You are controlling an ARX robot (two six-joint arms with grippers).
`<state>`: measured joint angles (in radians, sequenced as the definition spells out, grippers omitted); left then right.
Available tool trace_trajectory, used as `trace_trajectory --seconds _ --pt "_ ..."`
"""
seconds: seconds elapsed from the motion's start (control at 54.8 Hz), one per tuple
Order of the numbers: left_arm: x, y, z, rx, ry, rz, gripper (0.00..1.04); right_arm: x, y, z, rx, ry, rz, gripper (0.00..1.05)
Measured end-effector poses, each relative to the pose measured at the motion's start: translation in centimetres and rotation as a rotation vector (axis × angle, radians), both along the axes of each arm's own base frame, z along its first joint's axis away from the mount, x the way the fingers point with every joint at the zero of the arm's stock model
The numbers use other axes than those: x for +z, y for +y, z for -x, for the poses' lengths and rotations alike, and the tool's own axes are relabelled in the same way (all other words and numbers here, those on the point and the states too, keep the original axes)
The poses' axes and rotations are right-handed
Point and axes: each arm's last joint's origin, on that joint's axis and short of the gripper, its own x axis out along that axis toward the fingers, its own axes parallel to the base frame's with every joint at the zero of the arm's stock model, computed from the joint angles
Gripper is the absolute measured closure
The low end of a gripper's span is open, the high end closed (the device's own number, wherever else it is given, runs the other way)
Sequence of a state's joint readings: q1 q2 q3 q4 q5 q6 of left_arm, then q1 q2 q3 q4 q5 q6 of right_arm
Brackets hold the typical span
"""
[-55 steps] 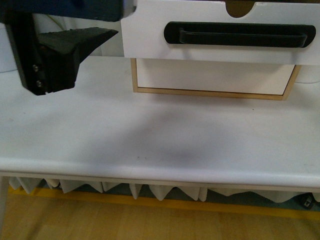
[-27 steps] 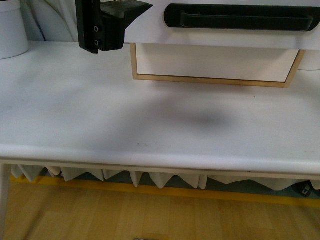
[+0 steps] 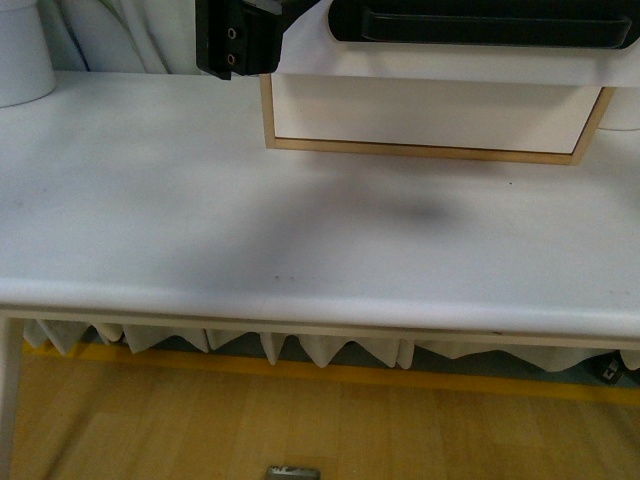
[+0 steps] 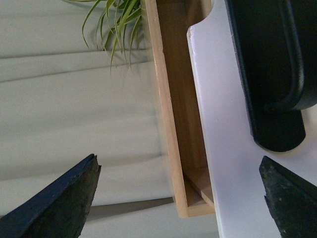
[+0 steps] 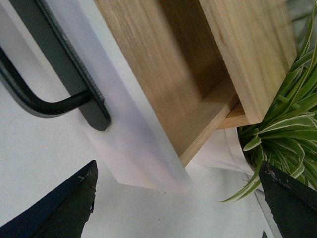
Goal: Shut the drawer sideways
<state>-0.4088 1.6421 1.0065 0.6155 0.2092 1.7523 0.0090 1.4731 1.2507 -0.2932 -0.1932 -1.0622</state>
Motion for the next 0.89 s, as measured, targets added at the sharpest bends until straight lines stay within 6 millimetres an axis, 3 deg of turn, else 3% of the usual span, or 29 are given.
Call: trace_trajectory --seconds 0.895 --pt "0.5 -1.0 -3.1 0.006 -0.007 -0.002 0.06 -0.8 0.2 -4.2 -0.054 -0.041 0.010 0.09"
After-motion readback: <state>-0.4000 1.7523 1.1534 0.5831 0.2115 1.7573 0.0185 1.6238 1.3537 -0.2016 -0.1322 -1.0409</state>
